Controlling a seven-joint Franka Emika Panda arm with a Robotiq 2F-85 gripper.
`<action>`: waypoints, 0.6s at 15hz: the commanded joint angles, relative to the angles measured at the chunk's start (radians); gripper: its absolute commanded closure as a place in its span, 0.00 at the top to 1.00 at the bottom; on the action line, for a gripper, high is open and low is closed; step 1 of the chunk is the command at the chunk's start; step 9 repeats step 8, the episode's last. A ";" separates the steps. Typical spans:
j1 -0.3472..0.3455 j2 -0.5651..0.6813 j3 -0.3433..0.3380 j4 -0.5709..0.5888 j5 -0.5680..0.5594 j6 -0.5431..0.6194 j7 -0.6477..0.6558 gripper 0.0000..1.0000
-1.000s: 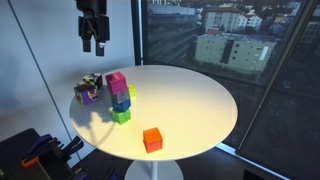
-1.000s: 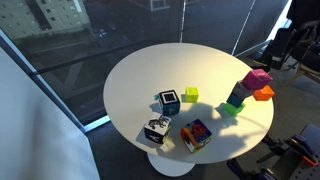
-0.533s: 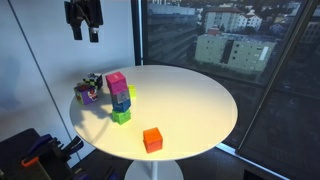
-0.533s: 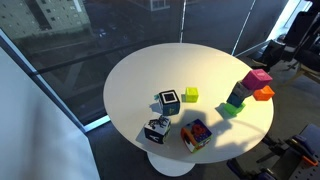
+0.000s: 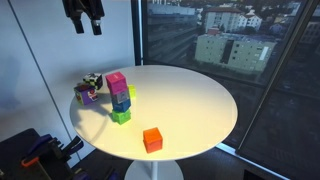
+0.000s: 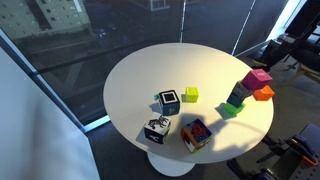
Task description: Pick up the orange block and put it on the table
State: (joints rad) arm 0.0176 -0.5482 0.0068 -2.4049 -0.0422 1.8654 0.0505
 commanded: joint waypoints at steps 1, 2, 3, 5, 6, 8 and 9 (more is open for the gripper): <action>0.003 -0.038 -0.010 -0.043 0.024 0.057 -0.035 1.00; 0.004 -0.039 -0.012 -0.051 0.026 0.068 -0.040 1.00; -0.006 -0.012 0.004 -0.022 0.010 0.039 -0.012 1.00; -0.006 -0.011 0.004 -0.028 0.010 0.042 -0.013 1.00; -0.006 -0.010 0.004 -0.028 0.010 0.042 -0.013 1.00; -0.006 -0.010 0.005 -0.028 0.010 0.042 -0.013 1.00; -0.006 -0.010 0.005 -0.028 0.010 0.042 -0.013 1.00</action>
